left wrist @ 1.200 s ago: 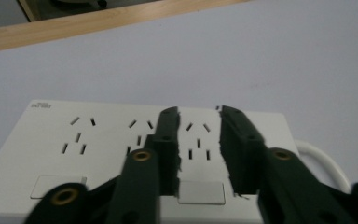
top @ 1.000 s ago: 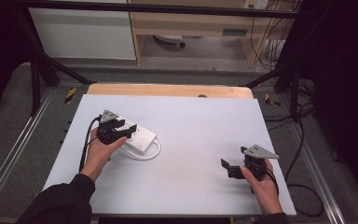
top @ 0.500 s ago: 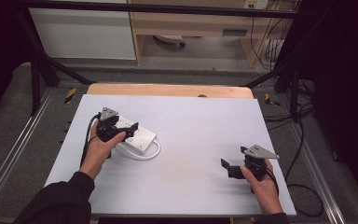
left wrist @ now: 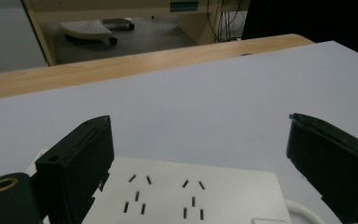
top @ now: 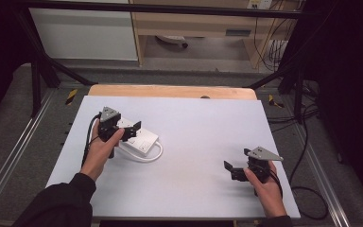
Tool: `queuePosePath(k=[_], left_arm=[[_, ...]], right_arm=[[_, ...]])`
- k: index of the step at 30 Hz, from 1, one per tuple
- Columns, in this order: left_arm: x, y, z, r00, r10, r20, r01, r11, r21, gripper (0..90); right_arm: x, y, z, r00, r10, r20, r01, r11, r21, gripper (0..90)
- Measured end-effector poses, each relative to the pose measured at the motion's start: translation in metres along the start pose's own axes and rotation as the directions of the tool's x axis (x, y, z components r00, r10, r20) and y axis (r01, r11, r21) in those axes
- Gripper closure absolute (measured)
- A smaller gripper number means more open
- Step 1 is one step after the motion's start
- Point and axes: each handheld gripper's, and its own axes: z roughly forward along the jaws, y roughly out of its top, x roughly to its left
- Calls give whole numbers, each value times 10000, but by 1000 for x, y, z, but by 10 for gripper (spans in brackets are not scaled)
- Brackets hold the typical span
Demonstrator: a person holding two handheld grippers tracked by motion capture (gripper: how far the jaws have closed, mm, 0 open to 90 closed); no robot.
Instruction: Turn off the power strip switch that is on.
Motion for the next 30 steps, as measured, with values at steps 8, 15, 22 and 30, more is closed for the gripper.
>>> queuePosePath(k=[8,15,22,30], left_arm=[[3,6,-8,10000,3,99,0,9996,-290,60],[8,11,-22,9999,-26,144,32,9991,-425,58],[17,13,-40,9998,-171,53,174,9986,-496,56],[28,10,-60,9991,-416,51,419,9971,-631,54]], right_arm=[[0,0,0,10000,12,49,-12,10000,50,25],[-1,0,0,9998,-54,172,53,10000,44,26],[-1,1,0,9997,-155,164,154,9999,70,26],[-1,2,0,9997,-156,179,155,9999,58,27]])
